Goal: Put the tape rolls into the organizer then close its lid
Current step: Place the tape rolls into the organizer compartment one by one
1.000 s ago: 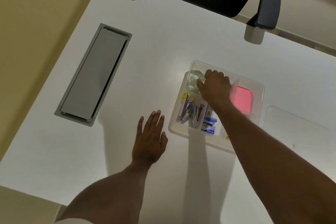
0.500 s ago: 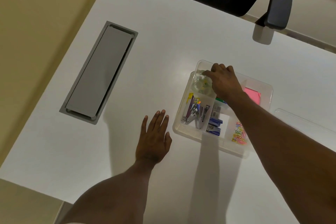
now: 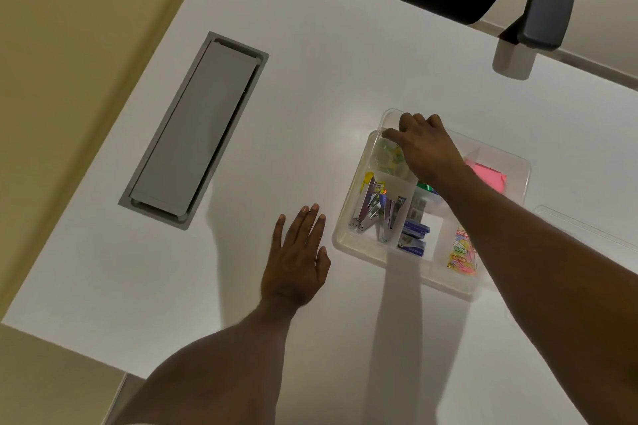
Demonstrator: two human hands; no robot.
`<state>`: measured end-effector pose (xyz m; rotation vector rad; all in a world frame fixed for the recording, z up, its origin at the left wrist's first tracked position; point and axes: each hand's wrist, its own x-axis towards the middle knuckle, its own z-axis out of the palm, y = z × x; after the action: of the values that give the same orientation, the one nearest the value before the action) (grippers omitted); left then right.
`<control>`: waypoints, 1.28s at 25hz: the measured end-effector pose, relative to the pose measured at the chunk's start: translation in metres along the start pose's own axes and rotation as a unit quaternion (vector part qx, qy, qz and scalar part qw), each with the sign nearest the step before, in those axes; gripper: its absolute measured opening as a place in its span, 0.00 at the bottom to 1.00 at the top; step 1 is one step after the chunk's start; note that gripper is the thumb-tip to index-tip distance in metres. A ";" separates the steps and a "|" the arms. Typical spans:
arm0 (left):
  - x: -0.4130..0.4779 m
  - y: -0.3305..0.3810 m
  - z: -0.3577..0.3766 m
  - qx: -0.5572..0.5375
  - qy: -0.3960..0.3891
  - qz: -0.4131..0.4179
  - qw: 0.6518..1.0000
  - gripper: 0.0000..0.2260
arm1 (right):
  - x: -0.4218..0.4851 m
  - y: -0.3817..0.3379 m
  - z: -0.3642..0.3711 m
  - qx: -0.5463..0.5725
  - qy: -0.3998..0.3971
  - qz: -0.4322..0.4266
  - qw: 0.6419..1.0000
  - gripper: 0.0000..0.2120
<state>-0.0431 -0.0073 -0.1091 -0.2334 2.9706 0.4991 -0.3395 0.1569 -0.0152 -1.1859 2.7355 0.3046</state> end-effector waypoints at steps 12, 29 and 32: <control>0.000 -0.001 0.002 -0.008 -0.006 0.000 1.000 0.28 | 0.005 0.003 -0.001 -0.047 0.008 -0.031 0.998 0.13; 0.001 0.000 -0.001 -0.007 -0.012 0.000 1.000 0.28 | -0.002 0.004 -0.001 0.005 -0.013 -0.016 1.000 0.22; 0.001 0.000 -0.001 -0.005 -0.010 0.001 1.000 0.28 | 0.000 0.004 -0.008 0.057 -0.076 -0.067 0.993 0.29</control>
<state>-0.0439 -0.0076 -0.1083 -0.2254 2.9506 0.5124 -0.3427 0.1575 -0.0069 -1.2526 2.4941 0.2116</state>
